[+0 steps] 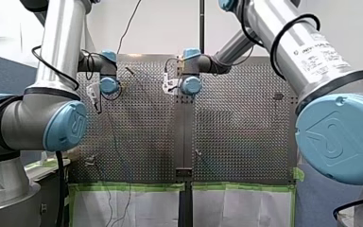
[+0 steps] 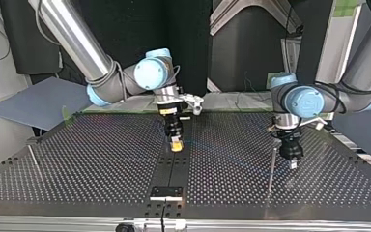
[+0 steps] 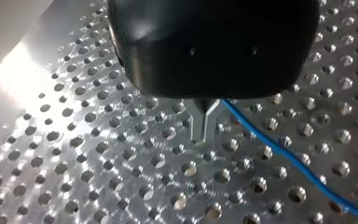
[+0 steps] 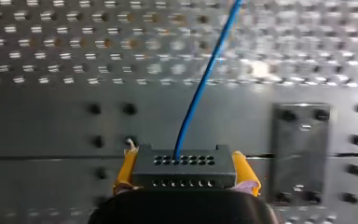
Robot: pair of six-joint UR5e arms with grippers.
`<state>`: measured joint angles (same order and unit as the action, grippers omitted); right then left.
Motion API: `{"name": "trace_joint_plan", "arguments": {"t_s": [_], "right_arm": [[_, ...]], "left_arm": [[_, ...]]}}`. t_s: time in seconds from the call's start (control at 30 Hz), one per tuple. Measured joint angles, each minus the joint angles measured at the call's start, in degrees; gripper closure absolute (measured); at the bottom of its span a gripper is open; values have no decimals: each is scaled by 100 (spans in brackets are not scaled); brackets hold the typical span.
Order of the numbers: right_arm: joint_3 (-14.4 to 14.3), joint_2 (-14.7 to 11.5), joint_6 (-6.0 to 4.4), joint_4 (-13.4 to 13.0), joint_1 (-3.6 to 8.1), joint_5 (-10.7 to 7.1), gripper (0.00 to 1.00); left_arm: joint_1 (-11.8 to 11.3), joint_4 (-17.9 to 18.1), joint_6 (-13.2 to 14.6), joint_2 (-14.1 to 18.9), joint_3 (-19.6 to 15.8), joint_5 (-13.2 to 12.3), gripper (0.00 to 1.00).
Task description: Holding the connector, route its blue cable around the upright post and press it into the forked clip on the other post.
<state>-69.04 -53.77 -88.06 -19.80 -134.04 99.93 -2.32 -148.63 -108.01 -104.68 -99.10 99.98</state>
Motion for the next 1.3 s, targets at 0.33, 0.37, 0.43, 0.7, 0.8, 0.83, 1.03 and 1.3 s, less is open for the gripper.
{"name": "trace_joint_plan", "arguments": {"t_s": [0.33, 0.37, 0.43, 0.7, 0.8, 0.83, 1.03, 1.3], "right_arm": [[0, 58, 10, 221, -6, 2, 95], [-5, 60, 12, 245, -13, 2, 95], [-30, 62, 15, 258, -29, 3, 95], [-279, 69, 38, 118, -77, 8, 95], [-410, 70, 33, 16, -80, 10, 95], [-452, 70, 32, -9, -80, 9, 95], [-736, 72, 32, -192, -32, 21, 95], [-1095, 77, 10, -531, 98, 107, 95]], "left_arm": [[92, -9, -23, -1, 3, -71, 44], [95, -8, -35, -1, 3, -82, 44], [99, -2, -80, -2, 3, -128, 37], [101, 28, -230, -2, 1, -270, 11], [106, 21, -238, -3, 1, -237, 11], [108, 18, -239, -2, 0, -230, 11], [124, -9, -239, -2, -1, -189, 11], [155, -9, -233, -2, 2, -192, 9]]}}
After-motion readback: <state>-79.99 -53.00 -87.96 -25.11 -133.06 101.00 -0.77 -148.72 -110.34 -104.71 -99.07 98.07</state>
